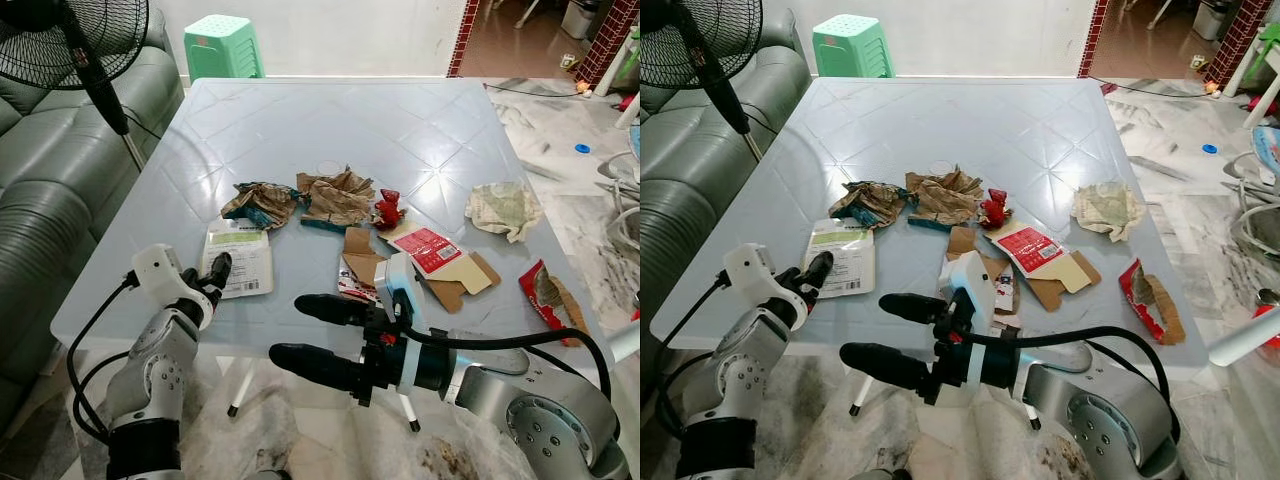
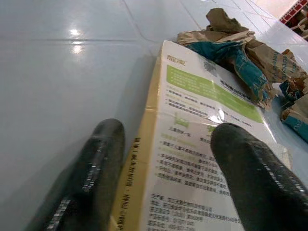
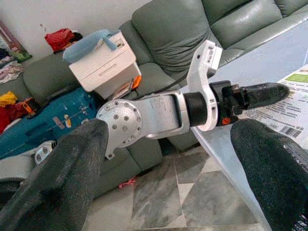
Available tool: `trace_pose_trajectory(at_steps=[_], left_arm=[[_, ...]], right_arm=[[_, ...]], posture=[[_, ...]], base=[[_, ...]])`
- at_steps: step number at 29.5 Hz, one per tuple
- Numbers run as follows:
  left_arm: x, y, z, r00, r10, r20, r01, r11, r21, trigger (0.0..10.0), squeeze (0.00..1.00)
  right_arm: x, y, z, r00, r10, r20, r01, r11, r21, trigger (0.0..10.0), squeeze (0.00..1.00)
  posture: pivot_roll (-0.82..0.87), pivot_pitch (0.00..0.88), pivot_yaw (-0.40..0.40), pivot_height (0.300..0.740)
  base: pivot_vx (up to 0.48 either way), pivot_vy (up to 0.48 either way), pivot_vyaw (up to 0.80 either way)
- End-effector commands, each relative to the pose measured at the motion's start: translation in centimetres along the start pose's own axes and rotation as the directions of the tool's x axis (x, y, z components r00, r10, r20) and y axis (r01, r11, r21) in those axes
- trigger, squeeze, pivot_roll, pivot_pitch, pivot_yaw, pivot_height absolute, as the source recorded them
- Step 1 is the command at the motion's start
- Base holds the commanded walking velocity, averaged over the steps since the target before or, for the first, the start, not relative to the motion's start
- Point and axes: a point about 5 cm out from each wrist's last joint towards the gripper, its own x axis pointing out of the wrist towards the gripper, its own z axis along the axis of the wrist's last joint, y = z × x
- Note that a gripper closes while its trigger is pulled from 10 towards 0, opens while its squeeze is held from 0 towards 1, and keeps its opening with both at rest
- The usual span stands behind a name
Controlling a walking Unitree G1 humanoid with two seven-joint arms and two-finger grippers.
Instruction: Picking trash to rubbish bin
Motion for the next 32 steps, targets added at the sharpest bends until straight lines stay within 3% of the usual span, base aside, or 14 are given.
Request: trace_pose_trajectory(at_steps=[1, 8, 19, 25, 27, 28, 29, 30, 31, 32], left_arm=[[-0.4, 0.6, -0.9, 0.999, 0.027, -0.035, -0.028, 0.999, -0.024, 0.0, 0.0], [-0.9, -0.5, -0.4, 0.999, -0.027, 0.023, 0.03, 0.988, -0.151, 0.0, 0.0], [-2.2, -1.5, 1.6, 0.984, -0.038, 0.174, 0.079, 0.969, -0.236, 0.0, 0.0], [-2.6, -2.4, 2.0, 0.979, -0.056, 0.198, 0.104, 0.964, -0.243, 0.0, 0.0], [-2.9, -3.3, 2.5, 0.966, -0.113, 0.231, 0.122, 0.992, -0.024, 0.0, 0.0], [-3.0, -3.9, 2.5, 0.957, -0.171, 0.233, 0.141, 0.98, 0.141, 0.0, 0.0], [-3.0, -4.4, 2.5, 0.953, -0.204, 0.225, 0.15, 0.961, 0.234, 4.1, 0.23], [-3.0, -4.4, 2.5, 0.953, -0.204, 0.225, 0.15, 0.961, 0.234, 4.1, 0.23], [-3.0, -5.2, 2.3, 0.943, -0.255, 0.215, 0.181, 0.932, 0.314, 10.0, 1.0], [-3.0, -6.0, 2.0, 0.933, -0.297, 0.202, 0.214, 0.912, 0.35, 10.0, 1.0]], right_arm=[[0.1, 0.4, 0.5, 1.0, 0.024, 0.003, -0.024, 1.0, -0.015, 10.0, 0.0], [0.1, 0.4, 0.4, 1.0, 0.027, -0.001, -0.027, 1.0, -0.012, 10.0, 0.0], [0.0, 0.3, 0.3, 1.0, 0.026, -0.006, -0.026, 1.0, -0.005, 10.0, 0.0], [0.1, 0.3, 0.3, 1.0, 0.025, -0.007, -0.025, 1.0, -0.006, 10.0, 0.0], [0.1, 0.2, 0.3, 1.0, 0.017, -0.009, -0.017, 1.0, -0.01, 10.0, 0.0], [0.1, 0.2, 0.3, 1.0, 0.016, -0.01, -0.016, 1.0, -0.011, 10.0, 0.0], [0.1, 0.2, 0.3, 1.0, 0.015, -0.01, -0.015, 1.0, -0.011, 10.0, 0.0], [0.1, 0.2, 0.3, 1.0, 0.015, -0.01, -0.015, 1.0, -0.011, 10.0, 0.0], [0.1, 0.2, 0.3, 1.0, 0.015, -0.012, -0.015, 1.0, -0.011, 10.0, 0.0], [0.1, 0.1, 0.2, 1.0, 0.014, -0.014, -0.015, 1.0, -0.012, 10.0, 0.0]], posture=[[-0.06, 0.082, 0.008, 0.74], [-0.06, 0.08, 0.004, 0.74], [-0.05, 0.081, -0.004, 0.74], [-0.05, 0.081, -0.005, 0.74], [-0.05, 0.083, -0.007, 0.74], [-0.05, 0.083, -0.007, 0.74], [-0.05, 0.083, -0.007, 0.74], [-0.05, 0.083, -0.007, 0.74], [-0.05, 0.083, -0.007, 0.74], [-0.05, 0.083, -0.007, 0.74]], base=[[0.0, 0.0, 0.0], [0.0, 0.0, 0.0], [0.0, 0.0, 0.0], [0.0, 0.0, 0.0], [0.0, 0.0, 0.0], [0.0, 0.0, 0.0], [0.0, 0.0, 0.0], [0.0, 0.0, 0.0], [0.0, 0.0, 0.0], [0.0, 0.0, 0.0]])
